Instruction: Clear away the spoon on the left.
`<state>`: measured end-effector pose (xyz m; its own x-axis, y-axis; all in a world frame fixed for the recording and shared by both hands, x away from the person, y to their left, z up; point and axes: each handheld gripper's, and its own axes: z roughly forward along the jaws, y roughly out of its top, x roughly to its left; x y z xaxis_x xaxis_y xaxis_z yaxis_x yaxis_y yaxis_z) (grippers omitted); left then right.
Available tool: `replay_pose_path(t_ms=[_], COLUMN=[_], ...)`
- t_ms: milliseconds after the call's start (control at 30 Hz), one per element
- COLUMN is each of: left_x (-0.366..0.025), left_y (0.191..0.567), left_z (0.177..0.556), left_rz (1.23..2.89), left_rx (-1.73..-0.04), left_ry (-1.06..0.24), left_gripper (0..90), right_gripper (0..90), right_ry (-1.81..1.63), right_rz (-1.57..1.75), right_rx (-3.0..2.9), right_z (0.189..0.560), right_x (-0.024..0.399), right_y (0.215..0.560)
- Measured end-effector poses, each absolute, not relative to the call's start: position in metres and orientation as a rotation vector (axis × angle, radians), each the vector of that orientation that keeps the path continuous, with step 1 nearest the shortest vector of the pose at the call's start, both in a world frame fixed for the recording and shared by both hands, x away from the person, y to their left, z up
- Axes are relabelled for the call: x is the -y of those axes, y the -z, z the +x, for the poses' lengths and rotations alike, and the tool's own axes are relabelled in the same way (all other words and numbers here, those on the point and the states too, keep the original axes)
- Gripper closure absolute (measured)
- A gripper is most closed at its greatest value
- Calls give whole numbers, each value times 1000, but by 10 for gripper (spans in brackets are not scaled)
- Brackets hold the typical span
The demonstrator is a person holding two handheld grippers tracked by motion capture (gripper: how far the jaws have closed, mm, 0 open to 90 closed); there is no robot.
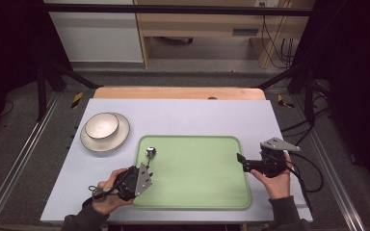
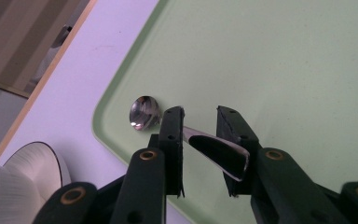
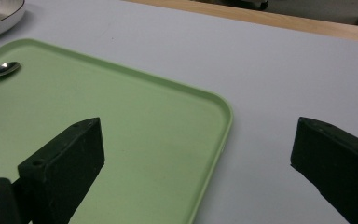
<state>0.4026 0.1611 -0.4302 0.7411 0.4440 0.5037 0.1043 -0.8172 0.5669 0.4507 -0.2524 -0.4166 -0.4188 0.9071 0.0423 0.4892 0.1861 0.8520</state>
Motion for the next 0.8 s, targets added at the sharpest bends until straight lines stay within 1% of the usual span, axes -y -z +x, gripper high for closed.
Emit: replay_pose_path(t_ms=[467,800], left_x=[-157,-155], left_y=[442,448], left_z=[401,401], left_rz=[2456,2477], left_rx=[-385,-376], left_ry=[-833,-801], left_gripper=[671,618], right_gripper=[31,31], right_ry=[-1149,-1151], right_rz=[1302,1305], right_rx=[-1990,-1992], right_z=[450,451], right_x=[252,252], right_y=[417,417])
